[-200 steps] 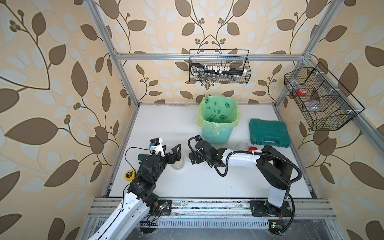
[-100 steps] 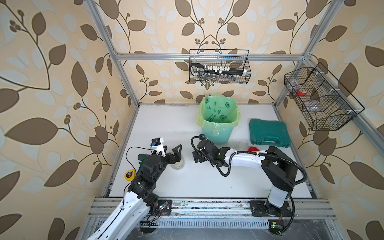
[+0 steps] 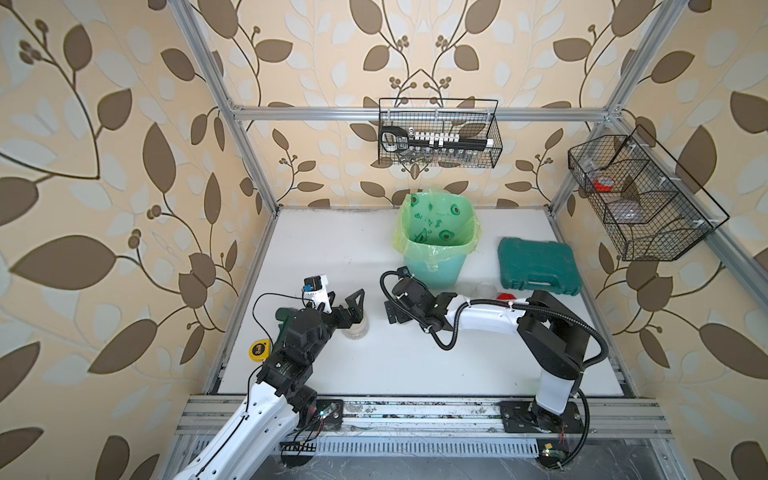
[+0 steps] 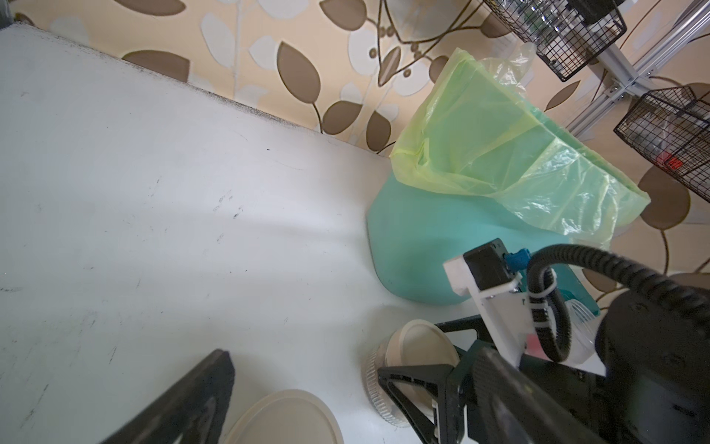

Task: Empty moldy peanuts from jars
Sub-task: Pick up the jar from the center of the board.

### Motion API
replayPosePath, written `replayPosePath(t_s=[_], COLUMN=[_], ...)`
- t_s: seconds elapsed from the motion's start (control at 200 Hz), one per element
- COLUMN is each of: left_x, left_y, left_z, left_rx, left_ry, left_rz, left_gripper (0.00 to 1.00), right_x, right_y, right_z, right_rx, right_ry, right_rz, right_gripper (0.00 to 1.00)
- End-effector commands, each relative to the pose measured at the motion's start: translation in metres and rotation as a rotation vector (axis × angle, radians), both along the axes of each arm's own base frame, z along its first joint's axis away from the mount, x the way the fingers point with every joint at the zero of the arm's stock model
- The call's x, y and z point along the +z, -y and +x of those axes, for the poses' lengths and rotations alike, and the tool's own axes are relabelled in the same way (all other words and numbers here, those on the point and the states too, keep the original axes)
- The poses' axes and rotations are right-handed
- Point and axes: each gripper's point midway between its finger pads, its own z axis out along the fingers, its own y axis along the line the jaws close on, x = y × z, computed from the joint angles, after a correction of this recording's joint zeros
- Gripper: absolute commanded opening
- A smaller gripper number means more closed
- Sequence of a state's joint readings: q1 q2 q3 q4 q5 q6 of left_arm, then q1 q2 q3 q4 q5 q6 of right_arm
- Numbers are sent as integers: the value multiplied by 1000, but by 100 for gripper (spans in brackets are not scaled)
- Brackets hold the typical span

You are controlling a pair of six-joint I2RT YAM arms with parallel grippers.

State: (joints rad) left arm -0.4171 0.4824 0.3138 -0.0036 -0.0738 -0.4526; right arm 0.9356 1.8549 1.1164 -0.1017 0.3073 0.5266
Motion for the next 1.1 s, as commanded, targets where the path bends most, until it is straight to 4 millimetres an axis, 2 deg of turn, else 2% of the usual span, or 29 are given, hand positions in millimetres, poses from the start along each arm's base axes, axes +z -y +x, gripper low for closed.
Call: replayPosePath(t_s=[0.0, 0.175, 0.285, 0.41, 0.575, 0.775, 0.885, 1.01, 1.095], left_x=[16, 17, 21, 27, 33, 46, 55, 56, 53], left_y=[2, 4, 8, 17, 37, 68, 93, 132, 152], left_z=[2, 2, 0, -1, -4, -14, -28, -48, -56], left_rx=[-13, -26, -54, -113, -230, -410, -540, -702, -781], left_ry=[52, 64, 84, 114, 150, 220, 266, 294, 285], left_rz=[-23, -21, -18, -13, -15, -37, -17, 54, 81], left_gripper=[99, 99, 99, 99, 99, 99, 99, 99, 99], right_x=[-4, 3, 10, 31, 70, 120, 149, 176, 190], right_y=[6, 8, 10, 16, 33, 67, 84, 93, 92], right_z=[-4, -9, -17, -28, -41, -51, -52, -56, -60], right_rx=[-11, -2, 13, 41, 82, 127, 167, 235, 282], right_ry=[-2, 6, -7, -11, -14, -21, -31, -38, -45], right_rz=[-19, -31, -31, 12, 71, 183, 236, 265, 284], right_gripper=[89, 69, 63, 52, 51, 46, 46, 46, 45])
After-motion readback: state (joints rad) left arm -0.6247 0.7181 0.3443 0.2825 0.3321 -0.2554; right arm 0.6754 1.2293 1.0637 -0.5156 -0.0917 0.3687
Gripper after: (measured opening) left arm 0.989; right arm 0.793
